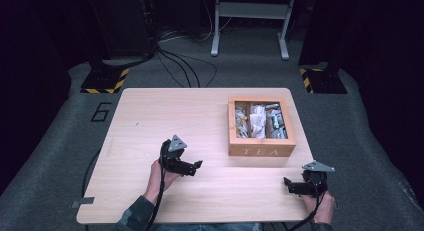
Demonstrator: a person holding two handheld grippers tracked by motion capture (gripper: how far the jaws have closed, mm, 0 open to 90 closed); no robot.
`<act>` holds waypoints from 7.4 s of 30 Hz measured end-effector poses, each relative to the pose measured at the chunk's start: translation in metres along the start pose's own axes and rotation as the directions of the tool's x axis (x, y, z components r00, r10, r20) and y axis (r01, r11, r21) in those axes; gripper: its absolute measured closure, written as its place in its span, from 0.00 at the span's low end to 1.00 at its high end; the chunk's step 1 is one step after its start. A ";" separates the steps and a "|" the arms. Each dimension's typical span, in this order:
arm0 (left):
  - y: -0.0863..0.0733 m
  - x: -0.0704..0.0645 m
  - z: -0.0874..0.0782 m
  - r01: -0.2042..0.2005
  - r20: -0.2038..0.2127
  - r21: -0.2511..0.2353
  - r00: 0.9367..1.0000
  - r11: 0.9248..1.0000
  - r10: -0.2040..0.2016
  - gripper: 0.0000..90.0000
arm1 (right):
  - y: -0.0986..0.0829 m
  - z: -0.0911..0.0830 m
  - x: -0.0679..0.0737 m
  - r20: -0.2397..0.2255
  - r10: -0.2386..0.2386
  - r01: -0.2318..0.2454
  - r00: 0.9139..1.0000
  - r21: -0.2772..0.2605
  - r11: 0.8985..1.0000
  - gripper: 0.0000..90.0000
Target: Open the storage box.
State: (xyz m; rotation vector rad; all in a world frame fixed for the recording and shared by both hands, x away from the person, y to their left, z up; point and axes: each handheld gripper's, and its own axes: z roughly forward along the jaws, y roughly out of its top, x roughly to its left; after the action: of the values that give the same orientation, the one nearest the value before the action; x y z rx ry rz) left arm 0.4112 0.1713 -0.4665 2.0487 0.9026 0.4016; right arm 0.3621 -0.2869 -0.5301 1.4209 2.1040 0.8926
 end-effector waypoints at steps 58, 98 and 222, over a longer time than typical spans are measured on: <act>0.055 -0.044 0.103 -0.120 0.087 -0.021 0.989 0.993 0.122 0.48 | 0.000 -0.001 0.000 -0.003 0.005 -0.005 1.000 -0.002 1.000 0.03; 0.057 -0.046 0.103 -0.094 0.068 -0.069 0.993 0.993 0.098 0.44 | 0.000 -0.001 0.001 -0.001 0.010 -0.010 1.000 -0.001 1.000 0.04; 0.182 -0.012 0.076 -0.273 -0.184 -0.237 0.955 0.932 0.233 0.70 | 0.000 0.000 0.001 -0.004 0.018 -0.018 1.000 -0.009 1.000 0.04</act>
State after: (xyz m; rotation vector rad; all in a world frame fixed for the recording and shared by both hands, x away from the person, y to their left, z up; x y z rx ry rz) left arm 0.5282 0.0486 -0.3651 1.9111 0.6340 0.7867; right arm 0.3616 -0.2865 -0.5298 1.4364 2.0910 0.9114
